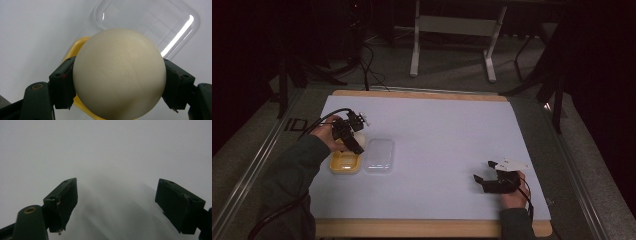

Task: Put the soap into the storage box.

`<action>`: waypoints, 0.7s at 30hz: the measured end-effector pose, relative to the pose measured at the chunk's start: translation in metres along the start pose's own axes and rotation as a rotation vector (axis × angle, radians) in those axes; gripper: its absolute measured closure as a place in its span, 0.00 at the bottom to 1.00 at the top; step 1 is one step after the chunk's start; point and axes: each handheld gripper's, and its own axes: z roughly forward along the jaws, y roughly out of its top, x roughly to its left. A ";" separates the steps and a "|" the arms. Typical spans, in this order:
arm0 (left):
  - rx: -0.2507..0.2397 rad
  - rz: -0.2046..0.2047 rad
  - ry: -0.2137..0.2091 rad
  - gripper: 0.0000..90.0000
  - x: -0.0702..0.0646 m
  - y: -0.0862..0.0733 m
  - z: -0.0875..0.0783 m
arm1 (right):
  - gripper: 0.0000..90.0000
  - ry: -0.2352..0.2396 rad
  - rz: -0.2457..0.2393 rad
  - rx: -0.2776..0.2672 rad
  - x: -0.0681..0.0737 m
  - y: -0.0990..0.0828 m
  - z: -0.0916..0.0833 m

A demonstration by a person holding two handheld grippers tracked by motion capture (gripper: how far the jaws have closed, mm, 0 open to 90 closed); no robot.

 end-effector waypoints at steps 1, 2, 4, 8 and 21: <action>0.004 -0.005 -0.001 0.28 0.000 -0.001 0.001 | 0.20 0.000 0.000 0.000 0.000 0.000 0.000; 0.007 -0.005 -0.002 0.28 0.001 -0.003 0.003 | 0.20 0.000 -0.001 -0.001 0.000 0.000 0.000; 0.014 -0.013 -0.005 0.28 0.001 -0.006 0.006 | 0.20 0.000 0.000 0.000 0.000 0.000 0.000; 0.032 -0.033 -0.001 0.28 0.004 -0.013 0.011 | 0.20 0.000 -0.002 -0.001 0.000 0.000 0.000; 0.063 -0.075 -0.009 0.28 0.014 -0.027 0.023 | 0.20 0.000 -0.001 0.001 0.000 0.000 0.000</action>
